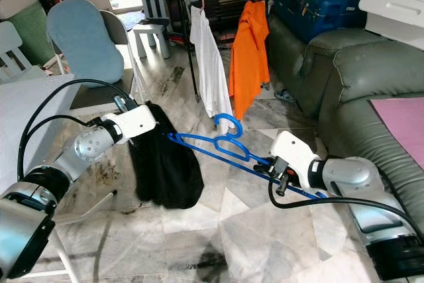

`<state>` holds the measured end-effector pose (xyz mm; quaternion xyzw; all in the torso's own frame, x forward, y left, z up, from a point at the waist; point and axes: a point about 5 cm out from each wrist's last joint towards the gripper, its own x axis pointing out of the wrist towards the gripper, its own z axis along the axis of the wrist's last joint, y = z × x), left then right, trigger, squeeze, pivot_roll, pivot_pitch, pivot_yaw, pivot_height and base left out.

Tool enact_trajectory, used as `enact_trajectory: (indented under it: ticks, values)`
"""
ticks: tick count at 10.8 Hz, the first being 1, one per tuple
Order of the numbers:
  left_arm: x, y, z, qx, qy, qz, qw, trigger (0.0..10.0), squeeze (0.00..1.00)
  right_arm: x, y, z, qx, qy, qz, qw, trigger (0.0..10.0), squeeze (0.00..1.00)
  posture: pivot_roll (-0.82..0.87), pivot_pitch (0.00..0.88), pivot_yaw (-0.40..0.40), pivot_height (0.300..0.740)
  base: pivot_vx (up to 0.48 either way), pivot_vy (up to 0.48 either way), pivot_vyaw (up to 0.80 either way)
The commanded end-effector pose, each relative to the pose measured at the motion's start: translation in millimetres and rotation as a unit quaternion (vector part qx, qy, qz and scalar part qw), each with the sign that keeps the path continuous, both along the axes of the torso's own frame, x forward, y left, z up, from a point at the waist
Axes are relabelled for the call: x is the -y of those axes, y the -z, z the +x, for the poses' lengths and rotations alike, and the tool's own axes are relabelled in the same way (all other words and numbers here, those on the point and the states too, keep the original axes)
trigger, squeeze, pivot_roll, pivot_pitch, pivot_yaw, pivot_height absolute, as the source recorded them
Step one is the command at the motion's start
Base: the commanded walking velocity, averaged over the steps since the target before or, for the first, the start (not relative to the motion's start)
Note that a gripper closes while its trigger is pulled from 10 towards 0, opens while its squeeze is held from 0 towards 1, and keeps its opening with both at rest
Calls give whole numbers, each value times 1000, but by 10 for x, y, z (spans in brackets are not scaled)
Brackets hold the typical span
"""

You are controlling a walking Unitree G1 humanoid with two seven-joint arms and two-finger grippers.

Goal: Hang hanger

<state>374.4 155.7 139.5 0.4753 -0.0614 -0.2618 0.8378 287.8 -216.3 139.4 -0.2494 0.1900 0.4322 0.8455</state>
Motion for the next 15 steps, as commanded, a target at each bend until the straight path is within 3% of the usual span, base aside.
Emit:
enact_trajectory:
  ticks: [1, 6, 7, 8, 9, 11, 12, 14, 15]
  values:
    - [-39, -63, -6, 12, 10, -3, 1000, 10000, 0, -59, -22, 33, 13, -9, -3, 1000, 10000, 0, -205, 0, 143, 740, 0, 0, 0]
    - [25, -112, -91, 26, 70, -24, 997, 10000, 0, 3, 145, 94, 26, 8, -62, 998, 10000, 0, -196, 0, 137, 740, 0, 0, 0]
    - [-4, -82, -96, 22, 63, -17, 998, 10000, 0, -29, 103, 70, 21, -1, -39, 999, 10000, 0, -191, 0, 135, 740, 0, 0, 0]
    - [-142, 11, -58, 8, 1, 1, 1000, 10000, 0, -75, -25, 62, 24, -12, -2, 1000, 10000, 0, -198, 0, 138, 740, 0, 0, 0]
    - [-241, 141, -46, -26, -62, -13, 998, 10000, 0, -98, -52, 96, 39, -4, 2, 999, 10000, 0, -205, 0, 141, 740, 0, 0, 0]
    - [-242, 375, -121, -100, -90, -51, 990, 10000, 0, -148, 173, 127, 50, 18, -52, 997, 10000, 0, -211, 0, 146, 740, 0, 0, 0]
    - [-188, 503, -183, -126, -89, -59, 986, 10000, 0, -318, 409, 63, 27, 31, -48, 998, 10000, 0, -208, 0, 142, 740, 0, 0, 0]
    - [-136, 503, -181, -148, -100, -135, 975, 10000, 0, -489, 570, -70, -9, 9, -19, 1000, 10000, 0, -196, 0, 134, 740, 0, 0, 0]
    - [-58, 449, -193, -135, -62, -139, 979, 10000, 0, -461, 611, -120, -24, 3, -23, 999, 10000, 0, -197, 0, 127, 740, 0, 0, 0]
